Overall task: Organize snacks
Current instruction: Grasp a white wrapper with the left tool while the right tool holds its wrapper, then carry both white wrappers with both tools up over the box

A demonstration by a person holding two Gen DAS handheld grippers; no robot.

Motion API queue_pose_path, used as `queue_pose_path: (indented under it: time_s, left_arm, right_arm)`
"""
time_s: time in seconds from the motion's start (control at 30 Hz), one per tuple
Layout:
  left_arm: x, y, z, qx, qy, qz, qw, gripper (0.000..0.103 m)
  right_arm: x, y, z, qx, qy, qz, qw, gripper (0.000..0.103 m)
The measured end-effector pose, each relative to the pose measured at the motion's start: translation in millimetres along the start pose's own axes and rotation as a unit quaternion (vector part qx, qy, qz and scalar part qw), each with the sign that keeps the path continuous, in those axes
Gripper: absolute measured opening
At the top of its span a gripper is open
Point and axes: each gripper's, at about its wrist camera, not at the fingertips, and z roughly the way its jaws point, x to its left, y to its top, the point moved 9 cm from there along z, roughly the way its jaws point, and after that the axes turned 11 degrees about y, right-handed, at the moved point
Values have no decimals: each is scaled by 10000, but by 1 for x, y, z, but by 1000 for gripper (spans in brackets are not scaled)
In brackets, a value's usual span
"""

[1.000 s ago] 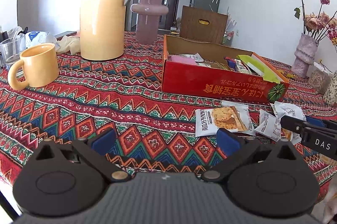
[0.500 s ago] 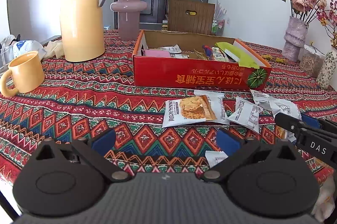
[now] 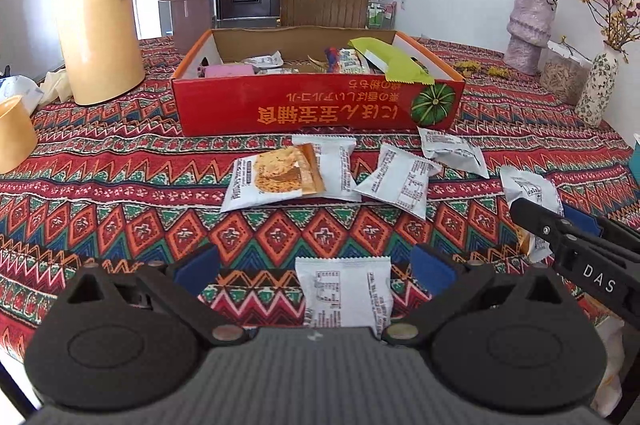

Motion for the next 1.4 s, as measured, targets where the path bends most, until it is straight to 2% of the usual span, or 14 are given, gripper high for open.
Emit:
queue_pose_path:
  time_s: [0.27,0.4,0.47,0.53,0.67,0.73,0.8,1.03,1.4]
  left_arm:
    - [-16,-14,11,380,102,153,9991,103]
    - [-19,-18,12,469,71,176,9987,99]
    - [-21,-21,13,532,30,194,9984,94]
    - [-23,-24,15,619,-12,209,9979,79]
    - [-23,-25,14,608,13,222,9979,73]
    - [-22,-24,14,579,88,245,9980,59]
    - [-21,-22,14,551,105,237,9981,52]
    - [-19,-20,13,454,43,261,9986,50]
    - [-4,-3,5,87,3,155,9998,50]
  right_arm:
    - [-10,-8,-3,7,123,120,9999,42]
    - [-10,-9,-5,-5,138,126,9998,42]
    - [-10,-9,-7,-17,127,127,9998,42]
    - [-9,-9,-8,-29,119,125,9998,42]
    - [-8,-10,-9,-21,118,112,9999,42]
    - [-8,-10,-9,-19,117,108,9999,42]
    - [-7,-10,-9,-10,110,101,9999,42]
    - [-2,-10,-7,48,85,27,9999,42]
    - [9,-2,0,112,-7,-152,9998,42]
